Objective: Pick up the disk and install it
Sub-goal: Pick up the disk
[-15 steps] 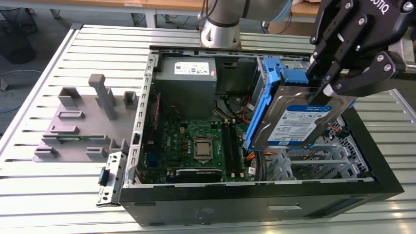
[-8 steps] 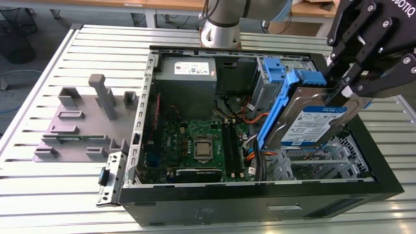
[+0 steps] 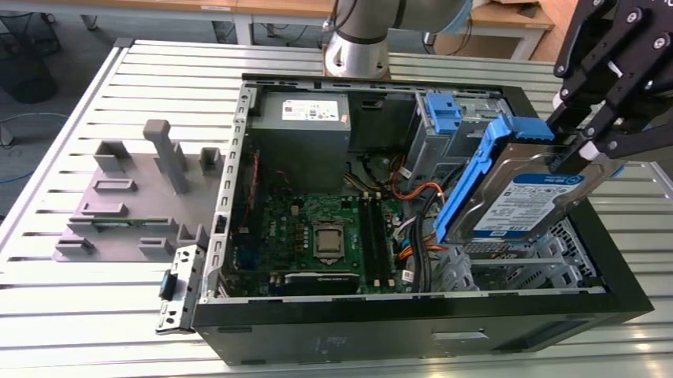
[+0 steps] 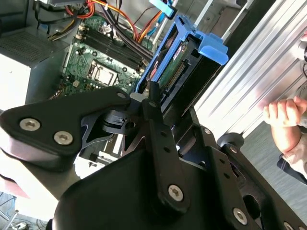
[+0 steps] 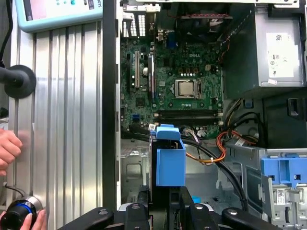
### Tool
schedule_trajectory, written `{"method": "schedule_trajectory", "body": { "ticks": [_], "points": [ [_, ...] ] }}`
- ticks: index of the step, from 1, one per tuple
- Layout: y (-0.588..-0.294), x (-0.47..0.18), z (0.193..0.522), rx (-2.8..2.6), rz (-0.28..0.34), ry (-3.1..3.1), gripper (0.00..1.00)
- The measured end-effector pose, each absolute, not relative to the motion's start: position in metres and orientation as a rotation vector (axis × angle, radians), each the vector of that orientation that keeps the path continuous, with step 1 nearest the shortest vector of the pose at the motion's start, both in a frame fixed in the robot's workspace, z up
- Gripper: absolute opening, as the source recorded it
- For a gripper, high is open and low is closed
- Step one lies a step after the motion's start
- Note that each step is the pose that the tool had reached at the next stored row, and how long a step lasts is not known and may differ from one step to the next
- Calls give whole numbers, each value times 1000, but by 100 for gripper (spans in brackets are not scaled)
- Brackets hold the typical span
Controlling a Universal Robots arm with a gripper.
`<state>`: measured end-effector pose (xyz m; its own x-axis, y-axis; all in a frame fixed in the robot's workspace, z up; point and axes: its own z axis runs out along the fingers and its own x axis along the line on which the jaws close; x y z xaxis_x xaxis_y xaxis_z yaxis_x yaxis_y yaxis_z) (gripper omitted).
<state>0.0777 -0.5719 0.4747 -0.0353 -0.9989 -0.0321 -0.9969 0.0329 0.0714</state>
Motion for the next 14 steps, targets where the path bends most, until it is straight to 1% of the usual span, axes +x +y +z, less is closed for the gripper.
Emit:
{"method": "schedule_trajectory", "body": {
  "ticks": [14],
  "points": [
    [-573,110,474,2163,-116,-2238,35]
  ]
}}
